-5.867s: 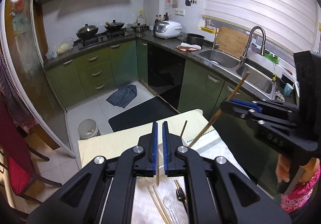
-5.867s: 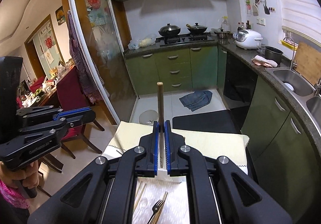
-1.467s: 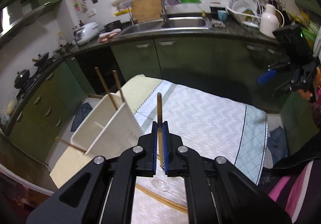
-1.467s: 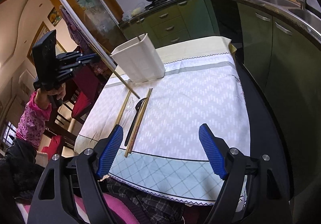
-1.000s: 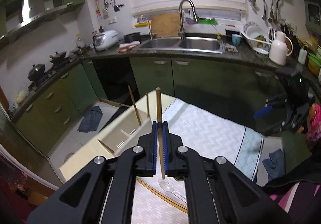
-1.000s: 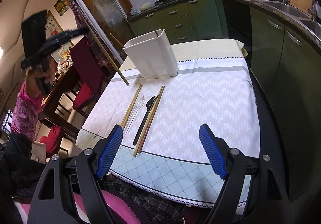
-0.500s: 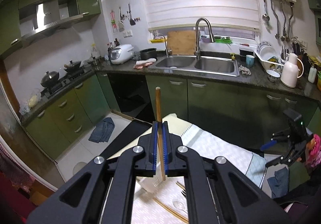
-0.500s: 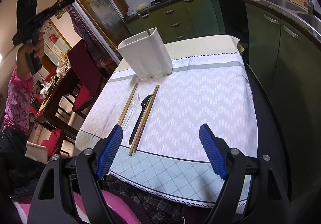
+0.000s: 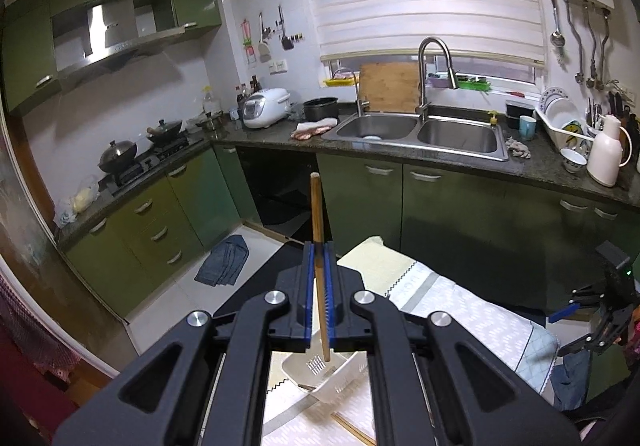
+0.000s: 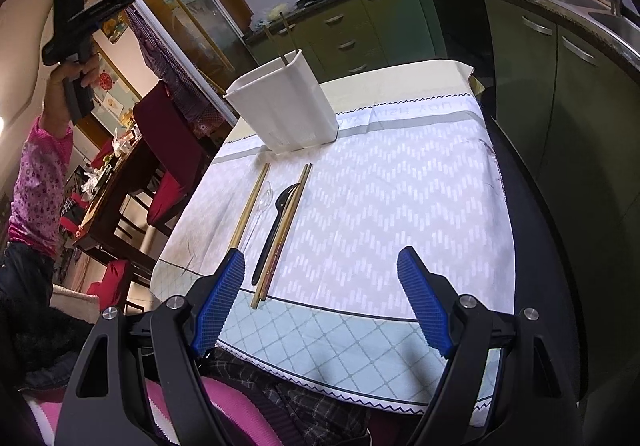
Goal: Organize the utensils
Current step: 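Lift the chopstick with the left tool toward the white holder, then open the left tool over the holder to drop the chopstick in, then lower the left tool to a chopstick while the right tool approaches one beside the fork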
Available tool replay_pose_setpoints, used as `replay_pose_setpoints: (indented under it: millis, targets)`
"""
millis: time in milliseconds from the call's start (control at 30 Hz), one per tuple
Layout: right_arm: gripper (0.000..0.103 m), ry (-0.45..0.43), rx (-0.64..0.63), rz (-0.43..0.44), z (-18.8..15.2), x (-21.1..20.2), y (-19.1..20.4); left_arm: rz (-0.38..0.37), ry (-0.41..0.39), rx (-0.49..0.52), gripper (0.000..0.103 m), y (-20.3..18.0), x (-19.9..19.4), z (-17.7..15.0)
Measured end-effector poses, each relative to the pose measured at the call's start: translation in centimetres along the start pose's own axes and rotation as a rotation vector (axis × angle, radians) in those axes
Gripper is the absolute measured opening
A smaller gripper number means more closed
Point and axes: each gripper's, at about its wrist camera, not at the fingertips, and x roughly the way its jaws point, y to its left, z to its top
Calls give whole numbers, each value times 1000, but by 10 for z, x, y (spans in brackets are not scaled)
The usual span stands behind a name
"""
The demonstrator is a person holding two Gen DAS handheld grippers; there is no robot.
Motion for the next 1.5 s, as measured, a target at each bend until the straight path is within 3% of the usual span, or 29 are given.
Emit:
replay_pose_setpoints:
  millis: [400, 533, 600, 700, 767, 833, 867, 1100, 1200, 1333, 1500]
  targets:
    - [78, 21, 7, 0, -3, 7, -2, -3, 170, -76, 5, 15, 86, -68]
    - [78, 27, 10, -6, -4, 7, -2, -16, 198, -95, 5, 14, 101, -86]
    - [78, 31, 11, -8, -4, 9, -2, -17, 201, -103, 11, 13, 101, -90]
    - [78, 42, 0, -6, -2, 14, 3, -4, 198, -137, 41, 9, 84, -95]
    - [78, 53, -8, -8, 1, 20, 8, 24, 214, -168, 77, 0, 65, -104]
    - [78, 71, -18, -13, 5, 30, 13, 86, 257, -197, 94, -12, 48, -123]
    - [78, 77, -22, -15, 6, 33, 16, 116, 297, -224, 97, -17, 44, -137]
    - [82, 125, -45, -69, 23, 76, 34, 173, 741, -538, 96, -29, 93, -280]
    - [82, 149, -50, -106, 31, 96, 38, 183, 784, -605, 96, -27, 111, -313]
    - [82, 170, -59, -110, 35, 111, 44, 247, 772, -559, 94, -27, 128, -312]
    - [82, 187, -65, -88, 33, 121, 46, 276, 773, -596, 90, -18, 147, -306]
